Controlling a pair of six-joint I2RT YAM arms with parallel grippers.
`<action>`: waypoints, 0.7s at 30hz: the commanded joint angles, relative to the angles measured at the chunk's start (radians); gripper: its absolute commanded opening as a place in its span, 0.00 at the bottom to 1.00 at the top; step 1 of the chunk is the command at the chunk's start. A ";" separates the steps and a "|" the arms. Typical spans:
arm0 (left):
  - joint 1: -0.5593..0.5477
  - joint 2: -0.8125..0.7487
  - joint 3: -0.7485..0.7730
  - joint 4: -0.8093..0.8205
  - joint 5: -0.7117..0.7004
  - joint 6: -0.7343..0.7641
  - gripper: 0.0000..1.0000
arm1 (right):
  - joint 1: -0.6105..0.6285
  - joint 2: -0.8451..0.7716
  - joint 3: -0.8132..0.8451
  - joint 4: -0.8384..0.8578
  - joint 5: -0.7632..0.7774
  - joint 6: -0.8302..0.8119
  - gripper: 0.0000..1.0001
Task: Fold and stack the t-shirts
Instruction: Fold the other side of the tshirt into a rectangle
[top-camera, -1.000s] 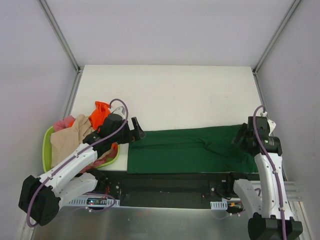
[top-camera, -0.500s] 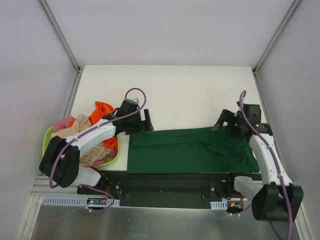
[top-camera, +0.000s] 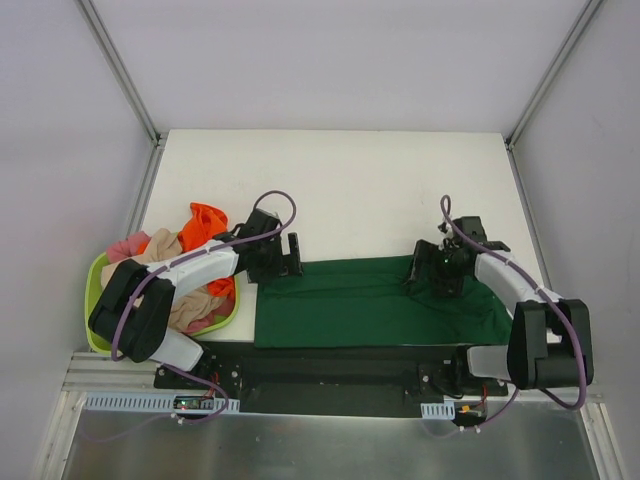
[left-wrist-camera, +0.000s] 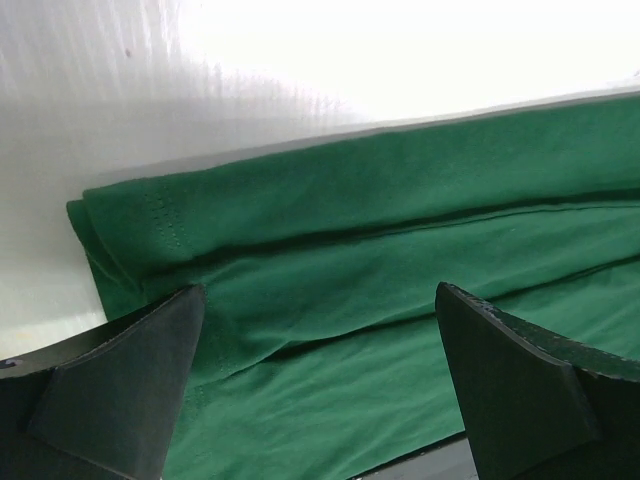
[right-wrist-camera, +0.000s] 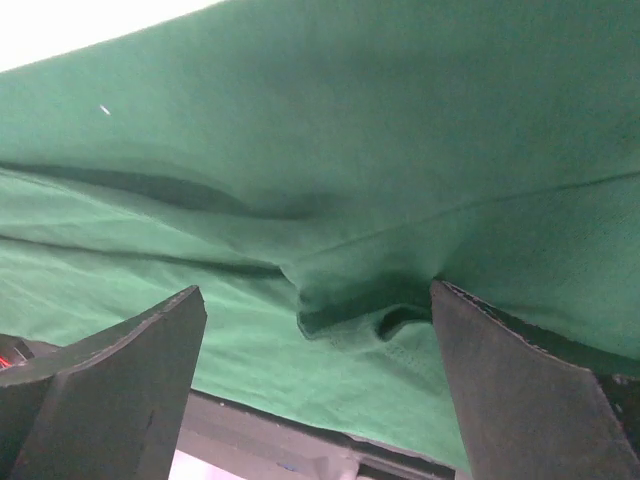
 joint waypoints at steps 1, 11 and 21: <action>-0.009 -0.031 -0.043 -0.011 0.001 -0.015 0.99 | 0.023 -0.084 -0.071 -0.073 -0.043 0.013 0.96; -0.009 -0.085 -0.070 -0.013 -0.051 -0.018 0.99 | 0.040 -0.679 -0.156 -0.472 -0.079 0.166 0.96; -0.009 -0.096 -0.055 -0.014 -0.032 -0.015 0.99 | 0.038 -0.520 -0.007 -0.331 0.116 0.166 0.96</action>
